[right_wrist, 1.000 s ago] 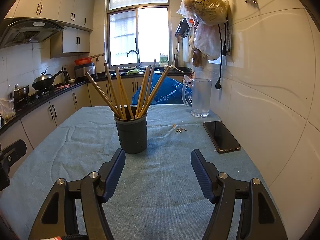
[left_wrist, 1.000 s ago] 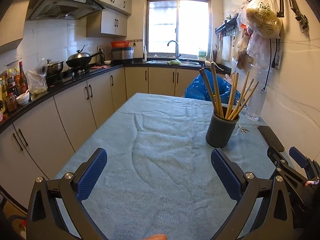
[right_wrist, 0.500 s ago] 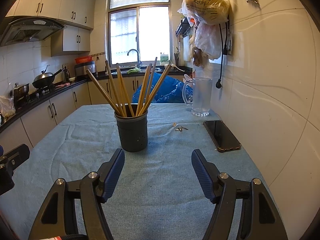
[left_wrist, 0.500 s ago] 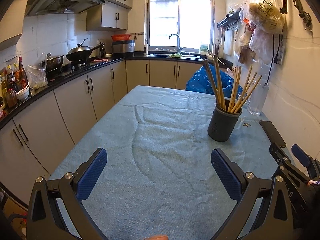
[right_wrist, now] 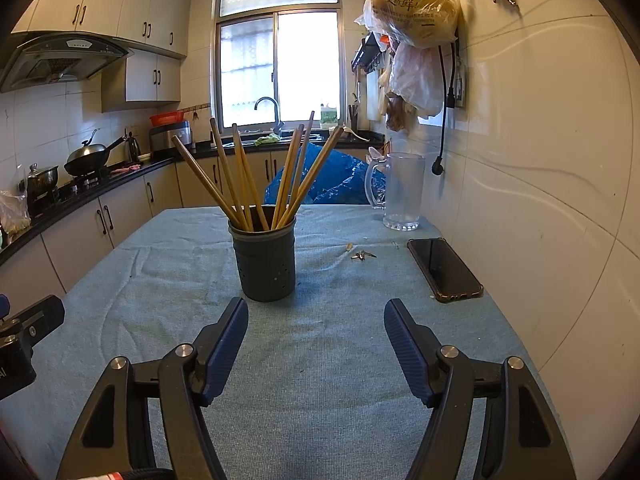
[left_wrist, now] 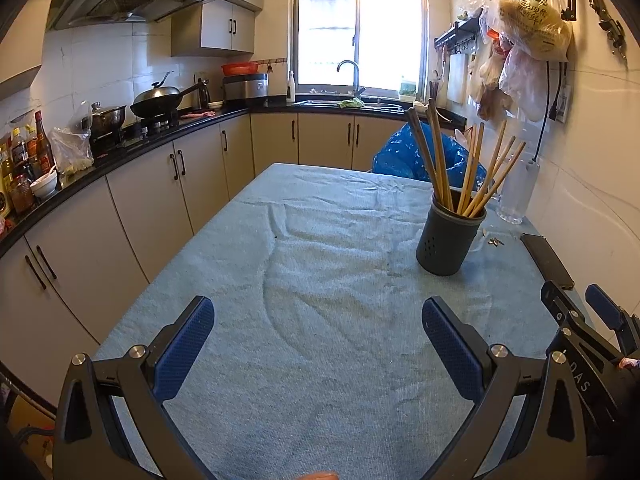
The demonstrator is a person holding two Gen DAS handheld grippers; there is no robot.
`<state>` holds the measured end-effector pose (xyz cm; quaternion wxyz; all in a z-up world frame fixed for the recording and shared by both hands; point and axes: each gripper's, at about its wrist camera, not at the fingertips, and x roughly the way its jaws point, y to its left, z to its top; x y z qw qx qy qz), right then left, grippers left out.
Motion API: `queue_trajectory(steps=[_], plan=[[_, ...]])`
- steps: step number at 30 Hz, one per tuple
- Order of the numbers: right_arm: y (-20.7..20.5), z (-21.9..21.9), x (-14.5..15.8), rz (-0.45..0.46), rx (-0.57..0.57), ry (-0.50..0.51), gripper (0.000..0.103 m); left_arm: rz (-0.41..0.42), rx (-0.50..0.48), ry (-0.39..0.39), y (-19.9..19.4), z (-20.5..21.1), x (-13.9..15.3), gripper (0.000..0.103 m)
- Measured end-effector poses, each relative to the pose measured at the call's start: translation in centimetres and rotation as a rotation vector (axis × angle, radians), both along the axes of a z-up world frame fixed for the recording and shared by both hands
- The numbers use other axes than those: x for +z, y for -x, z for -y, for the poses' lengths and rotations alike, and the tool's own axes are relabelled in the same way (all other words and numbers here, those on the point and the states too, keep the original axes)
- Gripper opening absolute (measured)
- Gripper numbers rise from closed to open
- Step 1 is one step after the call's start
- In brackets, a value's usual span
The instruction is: Organize utensils
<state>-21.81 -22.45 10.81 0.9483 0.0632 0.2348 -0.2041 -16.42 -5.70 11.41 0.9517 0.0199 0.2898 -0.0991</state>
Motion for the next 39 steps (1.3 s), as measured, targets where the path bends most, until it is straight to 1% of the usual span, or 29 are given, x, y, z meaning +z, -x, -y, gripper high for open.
queue_trajectory(steps=[35, 39], plan=[[-0.6, -0.3, -0.7, -0.019, 0.036, -0.003, 0.076, -0.044, -0.015, 0.004, -0.5, 0.0, -0.8, 0.103], [-0.8, -0.2, -1.0, -0.038, 0.046, -0.027, 0.076, -0.059, -0.017, 0.001, -0.8, 0.0, -1.2, 0.103]])
